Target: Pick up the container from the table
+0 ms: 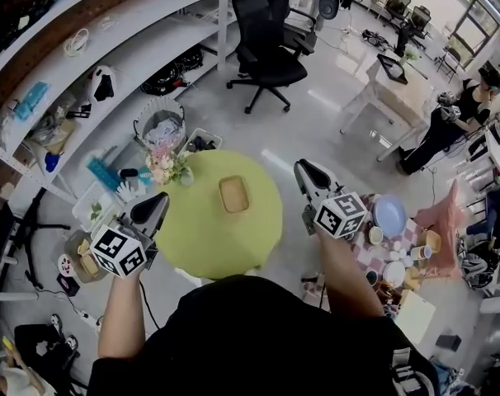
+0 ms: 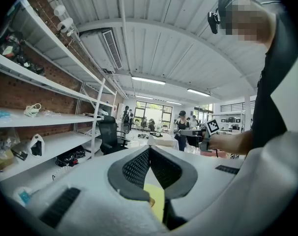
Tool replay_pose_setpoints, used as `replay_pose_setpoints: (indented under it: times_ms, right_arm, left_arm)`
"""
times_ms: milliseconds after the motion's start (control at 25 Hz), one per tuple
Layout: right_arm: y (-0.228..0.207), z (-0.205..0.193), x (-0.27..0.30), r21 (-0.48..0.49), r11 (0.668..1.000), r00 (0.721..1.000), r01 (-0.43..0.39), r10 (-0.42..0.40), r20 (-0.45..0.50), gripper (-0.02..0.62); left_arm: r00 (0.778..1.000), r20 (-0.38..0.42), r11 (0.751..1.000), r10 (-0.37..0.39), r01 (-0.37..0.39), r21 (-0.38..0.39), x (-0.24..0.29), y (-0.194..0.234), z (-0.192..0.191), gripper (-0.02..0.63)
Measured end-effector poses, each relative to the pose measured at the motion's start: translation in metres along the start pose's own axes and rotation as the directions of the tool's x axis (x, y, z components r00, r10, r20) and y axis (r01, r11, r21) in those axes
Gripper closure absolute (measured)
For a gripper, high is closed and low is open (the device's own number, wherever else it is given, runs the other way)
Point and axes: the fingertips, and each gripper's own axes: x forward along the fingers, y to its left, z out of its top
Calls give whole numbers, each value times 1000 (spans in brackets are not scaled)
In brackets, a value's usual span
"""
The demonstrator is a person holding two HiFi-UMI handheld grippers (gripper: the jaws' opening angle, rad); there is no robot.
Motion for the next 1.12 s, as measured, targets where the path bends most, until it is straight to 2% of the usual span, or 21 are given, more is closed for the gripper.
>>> replay_pose_setpoints:
  times_ms: [240,560,880,1120]
  right_arm:
    - [-21,-20,24,14,1000,998,-8,9,-59,526]
    - [-37,-59,57,54,997,986,-50,58,-155,511]
    - [-47,-113,88,62,995,956,-81,96,-279,485]
    - [-50,-149,107,101,989,931,-105,133,-339,477]
  left_arm:
    - [1000,15,1000,-17,17,0,10,3,-1,590]
    - [999,-24,999,36,-37,-30,22,14,-18,590]
    - [996,-59,996,71,-74,-53,28,26,-36,589]
    - [990,-91,988,112,-121,-98,28,35,-55,589]
